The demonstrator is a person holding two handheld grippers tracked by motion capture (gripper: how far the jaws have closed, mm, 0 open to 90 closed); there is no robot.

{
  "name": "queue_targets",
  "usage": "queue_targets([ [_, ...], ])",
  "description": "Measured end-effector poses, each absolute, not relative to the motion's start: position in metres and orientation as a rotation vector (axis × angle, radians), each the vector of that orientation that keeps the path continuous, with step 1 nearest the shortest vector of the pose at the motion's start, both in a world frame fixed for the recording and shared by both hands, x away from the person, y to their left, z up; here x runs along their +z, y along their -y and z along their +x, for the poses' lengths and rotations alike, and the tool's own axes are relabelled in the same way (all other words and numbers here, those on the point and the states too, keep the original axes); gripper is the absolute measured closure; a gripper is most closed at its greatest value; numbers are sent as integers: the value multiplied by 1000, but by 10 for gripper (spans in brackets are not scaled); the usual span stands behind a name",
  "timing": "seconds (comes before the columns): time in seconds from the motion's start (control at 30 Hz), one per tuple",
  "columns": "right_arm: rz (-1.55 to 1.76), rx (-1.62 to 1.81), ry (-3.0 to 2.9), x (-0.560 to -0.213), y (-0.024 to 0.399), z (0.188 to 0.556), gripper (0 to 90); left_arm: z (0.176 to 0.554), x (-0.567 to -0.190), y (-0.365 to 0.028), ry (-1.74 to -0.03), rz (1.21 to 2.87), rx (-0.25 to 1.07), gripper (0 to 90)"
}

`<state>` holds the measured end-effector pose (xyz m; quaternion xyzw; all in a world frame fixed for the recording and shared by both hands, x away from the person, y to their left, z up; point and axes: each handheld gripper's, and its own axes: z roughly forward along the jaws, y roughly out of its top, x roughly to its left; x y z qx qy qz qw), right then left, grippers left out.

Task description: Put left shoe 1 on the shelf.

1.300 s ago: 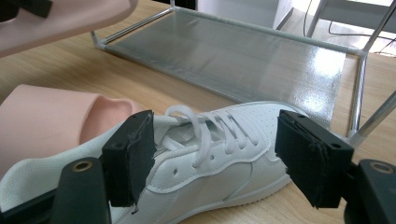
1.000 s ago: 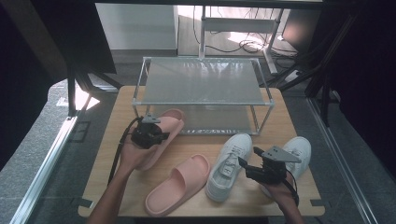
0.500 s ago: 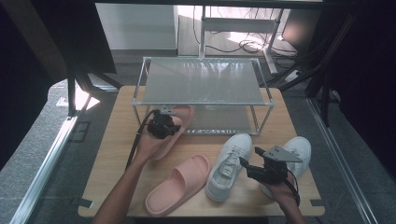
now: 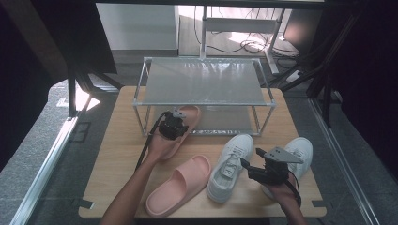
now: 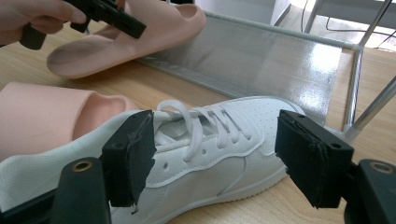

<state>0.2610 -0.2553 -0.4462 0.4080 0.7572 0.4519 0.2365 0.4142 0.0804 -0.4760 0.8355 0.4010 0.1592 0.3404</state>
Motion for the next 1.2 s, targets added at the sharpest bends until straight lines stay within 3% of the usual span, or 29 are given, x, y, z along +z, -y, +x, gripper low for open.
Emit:
queue_targets([
  [0.67,1120,1229,-2083,-448,254,262,291,428,-497,-69,-1018,2194,503,823],
  [0.77,1122,1230,-2083,-448,255,262,291,429,-497,-69,-1024,2181,512,753],
  [0.9,1122,1230,-2083,-448,255,261,291,427,-494,-70,-1020,2170,527,537],
  [1.0,1123,1230,-2083,-448,256,261,291,422,-488,-72,-1010,2146,506,481],
  [1.2,1119,1231,-2079,-448,255,261,291,404,-476,-82,-1006,2140,464,476],
])
